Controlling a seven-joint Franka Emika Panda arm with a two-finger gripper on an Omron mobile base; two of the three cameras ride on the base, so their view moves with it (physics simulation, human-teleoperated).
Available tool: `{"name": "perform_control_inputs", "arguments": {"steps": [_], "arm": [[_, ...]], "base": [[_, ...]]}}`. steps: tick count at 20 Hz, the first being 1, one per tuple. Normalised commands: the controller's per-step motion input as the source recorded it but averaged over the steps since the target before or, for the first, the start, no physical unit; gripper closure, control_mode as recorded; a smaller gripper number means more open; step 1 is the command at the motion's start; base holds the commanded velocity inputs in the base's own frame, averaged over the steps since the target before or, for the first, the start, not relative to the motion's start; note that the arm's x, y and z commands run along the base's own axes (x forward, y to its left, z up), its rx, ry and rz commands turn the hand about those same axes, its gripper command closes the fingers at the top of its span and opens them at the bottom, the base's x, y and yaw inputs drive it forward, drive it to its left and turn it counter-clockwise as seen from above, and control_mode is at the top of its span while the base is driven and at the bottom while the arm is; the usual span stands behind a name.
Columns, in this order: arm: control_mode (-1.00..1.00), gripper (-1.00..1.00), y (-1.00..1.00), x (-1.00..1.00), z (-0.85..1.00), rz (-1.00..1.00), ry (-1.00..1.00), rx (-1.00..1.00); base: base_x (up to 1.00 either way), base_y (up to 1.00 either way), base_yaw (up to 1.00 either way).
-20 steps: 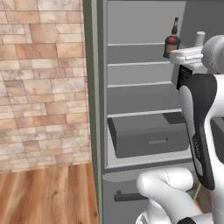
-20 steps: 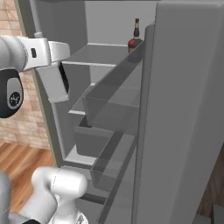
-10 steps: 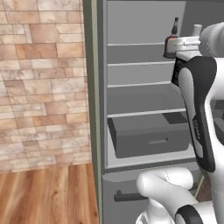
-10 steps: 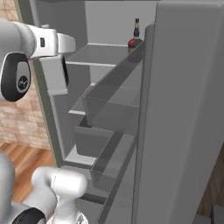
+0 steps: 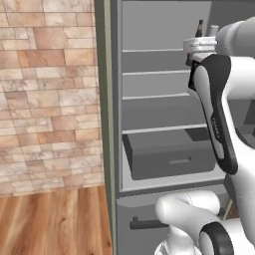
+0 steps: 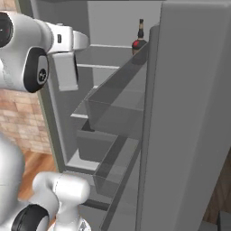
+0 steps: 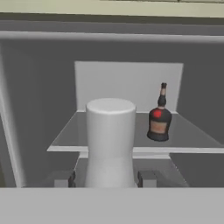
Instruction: Place the liquors on the top shelf of the fridge to keep them out of children's reach, and place the cucumber on lower shelves for easy access.
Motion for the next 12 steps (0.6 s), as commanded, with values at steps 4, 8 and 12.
{"name": "perform_control_inputs", "arguments": {"steps": [4,8,12], "arm": [[-1.0,1.0,-0.18,0.47,-0.09,0.05,-0.05,0.05],[-1.0,1.0,-0.13,0.44,-0.02,0.03,-0.04,0.03],[-1.0,1.0,-0.07,0.39,0.0,0.01,0.0,0.01]], "base": [[0.0,0.0,0.0],[0.0,0.0,0.0],[0.0,0.0,0.0]]}}
